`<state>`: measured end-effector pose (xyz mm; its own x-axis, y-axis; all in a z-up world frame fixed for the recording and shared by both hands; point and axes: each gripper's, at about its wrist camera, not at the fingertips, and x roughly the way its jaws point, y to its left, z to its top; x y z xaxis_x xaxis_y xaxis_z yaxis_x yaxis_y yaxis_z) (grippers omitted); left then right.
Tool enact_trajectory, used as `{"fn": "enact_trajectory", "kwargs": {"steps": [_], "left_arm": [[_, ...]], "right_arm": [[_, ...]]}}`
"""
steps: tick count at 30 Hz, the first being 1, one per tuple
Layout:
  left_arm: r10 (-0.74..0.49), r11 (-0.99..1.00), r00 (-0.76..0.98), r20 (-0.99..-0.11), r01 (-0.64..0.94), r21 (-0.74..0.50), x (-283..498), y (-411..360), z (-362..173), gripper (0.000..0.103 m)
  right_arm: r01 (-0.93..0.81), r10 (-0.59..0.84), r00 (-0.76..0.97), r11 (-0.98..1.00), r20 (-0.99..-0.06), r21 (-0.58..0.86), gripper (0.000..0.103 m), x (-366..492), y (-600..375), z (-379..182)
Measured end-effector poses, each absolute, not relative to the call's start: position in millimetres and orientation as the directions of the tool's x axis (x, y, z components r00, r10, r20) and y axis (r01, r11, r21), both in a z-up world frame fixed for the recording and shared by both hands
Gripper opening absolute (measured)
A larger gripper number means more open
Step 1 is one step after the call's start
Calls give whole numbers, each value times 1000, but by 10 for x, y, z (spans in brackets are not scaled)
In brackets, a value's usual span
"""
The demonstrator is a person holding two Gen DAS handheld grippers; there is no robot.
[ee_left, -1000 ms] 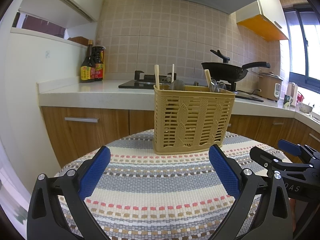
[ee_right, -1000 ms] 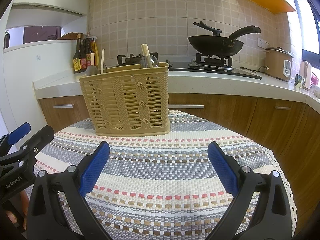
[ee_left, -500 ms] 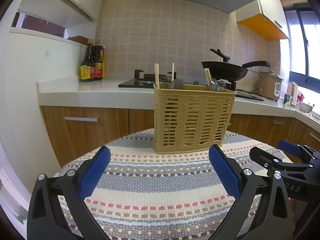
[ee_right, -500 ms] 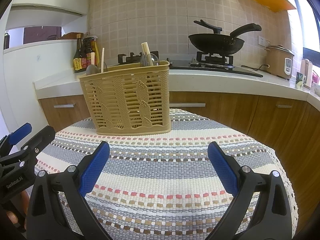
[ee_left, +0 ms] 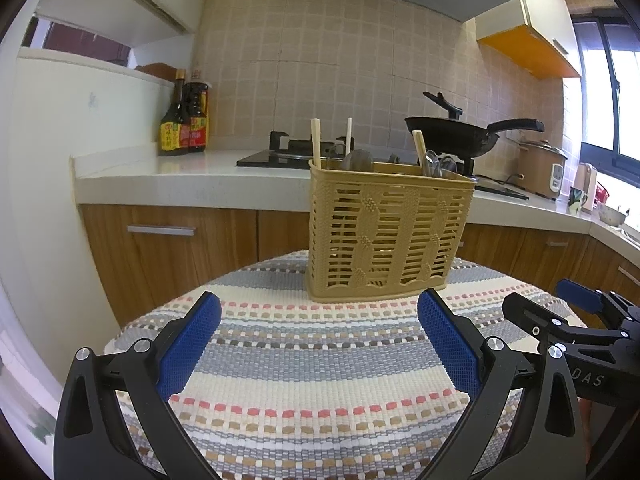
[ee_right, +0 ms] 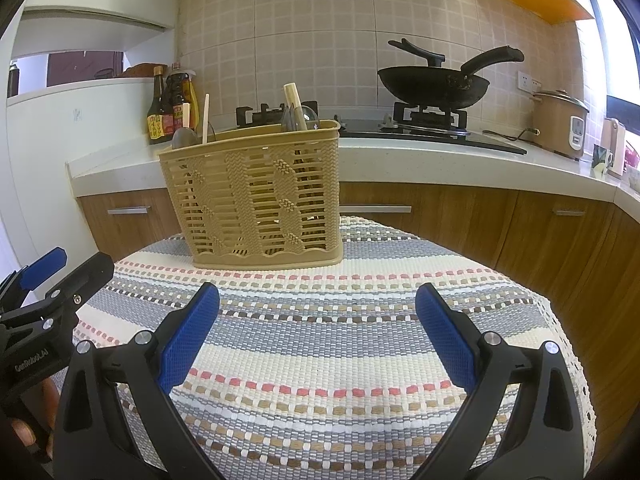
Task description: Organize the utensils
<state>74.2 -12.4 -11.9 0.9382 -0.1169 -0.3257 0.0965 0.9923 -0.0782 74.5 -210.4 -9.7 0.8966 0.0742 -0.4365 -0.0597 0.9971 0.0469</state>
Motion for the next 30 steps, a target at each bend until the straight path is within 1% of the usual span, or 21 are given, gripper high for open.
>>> {"fn": "enact_trajectory", "kwargs": {"steps": [22, 26, 30], "left_arm": [[-109, 994, 941, -320, 95, -61, 726, -172, -84, 95], [-99, 995, 955, -280, 85, -60, 656, -156, -63, 95], [-115, 993, 953, -281, 103, -59, 652, -159, -58, 96]], "right_arm": [[-45, 57, 895, 998, -442, 37, 94, 756, -2091, -113], [-37, 46, 896, 999, -442, 29, 94, 751, -2080, -116], [-27, 38, 894, 999, -446, 29, 94, 757, -2085, -120]]}}
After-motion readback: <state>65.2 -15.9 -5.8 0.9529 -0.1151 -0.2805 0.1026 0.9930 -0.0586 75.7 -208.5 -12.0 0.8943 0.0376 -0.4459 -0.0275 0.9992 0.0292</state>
